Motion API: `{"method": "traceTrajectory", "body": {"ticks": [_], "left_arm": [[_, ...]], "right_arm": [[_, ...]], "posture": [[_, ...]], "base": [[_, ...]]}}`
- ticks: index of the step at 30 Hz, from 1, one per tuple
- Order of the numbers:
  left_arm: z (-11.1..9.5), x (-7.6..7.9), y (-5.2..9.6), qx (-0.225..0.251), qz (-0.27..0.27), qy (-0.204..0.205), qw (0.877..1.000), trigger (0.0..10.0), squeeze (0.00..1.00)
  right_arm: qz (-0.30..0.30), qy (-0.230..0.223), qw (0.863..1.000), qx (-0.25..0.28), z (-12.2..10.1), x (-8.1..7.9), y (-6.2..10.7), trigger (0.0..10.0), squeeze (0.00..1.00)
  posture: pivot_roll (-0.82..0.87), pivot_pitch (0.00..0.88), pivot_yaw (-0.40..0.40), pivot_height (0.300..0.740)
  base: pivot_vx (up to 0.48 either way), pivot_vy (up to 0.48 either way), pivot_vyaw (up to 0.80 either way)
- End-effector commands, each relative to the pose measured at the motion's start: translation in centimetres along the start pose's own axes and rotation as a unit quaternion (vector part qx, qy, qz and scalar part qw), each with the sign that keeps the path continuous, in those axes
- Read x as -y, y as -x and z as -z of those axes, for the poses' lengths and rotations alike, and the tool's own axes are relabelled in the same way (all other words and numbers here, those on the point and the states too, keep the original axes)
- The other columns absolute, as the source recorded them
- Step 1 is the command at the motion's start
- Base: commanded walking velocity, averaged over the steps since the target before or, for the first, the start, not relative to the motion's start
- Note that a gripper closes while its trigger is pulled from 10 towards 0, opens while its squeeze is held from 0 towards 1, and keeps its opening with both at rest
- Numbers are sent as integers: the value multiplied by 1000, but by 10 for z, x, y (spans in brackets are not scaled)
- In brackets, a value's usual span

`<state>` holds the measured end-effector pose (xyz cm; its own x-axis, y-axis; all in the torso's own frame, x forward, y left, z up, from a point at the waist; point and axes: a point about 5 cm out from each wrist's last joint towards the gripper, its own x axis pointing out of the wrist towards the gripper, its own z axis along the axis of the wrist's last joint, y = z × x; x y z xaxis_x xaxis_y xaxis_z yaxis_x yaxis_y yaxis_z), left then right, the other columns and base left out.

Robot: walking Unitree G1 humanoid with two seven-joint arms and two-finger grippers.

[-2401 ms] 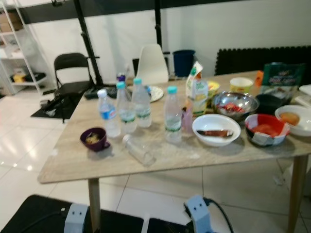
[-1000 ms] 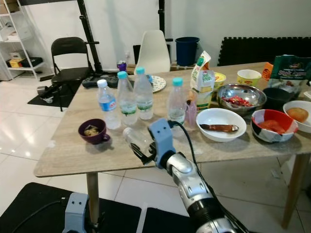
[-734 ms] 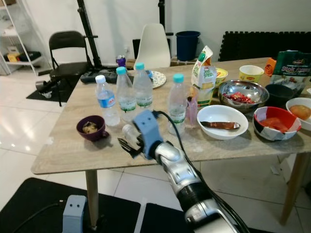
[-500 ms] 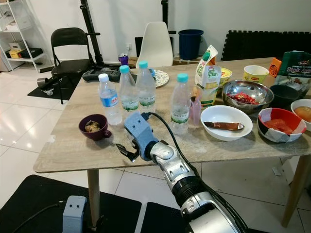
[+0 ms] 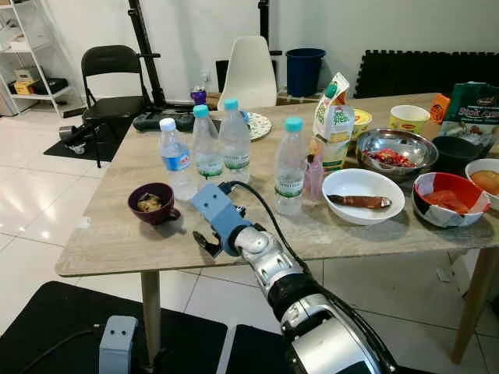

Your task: Restocking fridge

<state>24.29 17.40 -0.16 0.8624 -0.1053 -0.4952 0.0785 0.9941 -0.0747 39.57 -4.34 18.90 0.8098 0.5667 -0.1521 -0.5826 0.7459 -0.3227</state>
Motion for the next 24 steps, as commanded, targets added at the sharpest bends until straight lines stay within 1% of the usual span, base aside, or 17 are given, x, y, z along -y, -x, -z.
{"method": "traceTrajectory", "body": {"ticks": [1,2,3,4,5,6,9,11,13,14,15,16,19,24], "left_arm": [[4,-10,4,-10,-12,4,1000,10000,0],[3,-10,4,-7,-9,6,1000,10000,0],[3,-10,4,-7,-9,6,1000,10000,0],[2,-10,4,-5,-6,6,1000,10000,0],[1,-9,4,-5,-4,6,1000,10000,0],[1,-9,3,-5,-2,5,1000,10000,0],[0,-8,2,-7,0,4,1000,10000,0],[0,-8,2,-7,0,4,1000,10000,0],[0,-9,2,-9,0,3,1000,10000,0],[0,-9,2,-9,0,3,1000,10000,0],[1,-10,2,-12,0,2,1000,10000,0],[1,-10,2,-12,0,2,1000,10000,0],[4,-12,3,-21,0,0,1000,10000,0],[7,-13,5,-30,0,2,1000,10000,0]], "right_arm": [[-16,-36,999,24,-11,-2,-3,10000,0],[-25,-54,997,42,-21,1,-4,10000,0],[-25,-54,997,42,-21,1,-4,10000,0],[-29,-62,996,51,-28,2,-4,10000,0],[-31,-60,996,51,-32,4,-5,10000,0],[-31,-49,997,43,-32,4,-6,10000,0],[-26,-13,999,17,-27,5,-6,10000,0],[-26,-7,1000,12,-25,5,-6,10000,0],[-26,21,999,-9,-18,5,-5,10000,0],[-26,21,999,-9,-18,5,-5,10000,0],[-26,35,999,-19,-15,5,-5,10000,0],[-26,35,999,-19,-15,5,-5,10000,0],[-21,59,997,-46,-7,7,-4,10000,0],[-11,56,996,-67,-4,11,-3,10000,0]], "posture": [[14,188,57,740],[12,188,59,740],[12,188,59,740],[10,185,60,740],[9,185,61,740],[10,186,60,740],[11,184,58,740],[11,184,58,740],[12,187,55,740],[12,187,55,740],[12,187,55,740],[12,187,55,740],[12,190,52,740],[15,194,51,740]], "base": [[0,0,0],[0,0,0],[0,0,0],[0,0,0],[0,0,0],[0,0,0],[0,0,0],[0,0,0],[0,0,0],[0,0,0],[0,0,0],[0,0,0],[0,0,0],[0,0,0]]}}
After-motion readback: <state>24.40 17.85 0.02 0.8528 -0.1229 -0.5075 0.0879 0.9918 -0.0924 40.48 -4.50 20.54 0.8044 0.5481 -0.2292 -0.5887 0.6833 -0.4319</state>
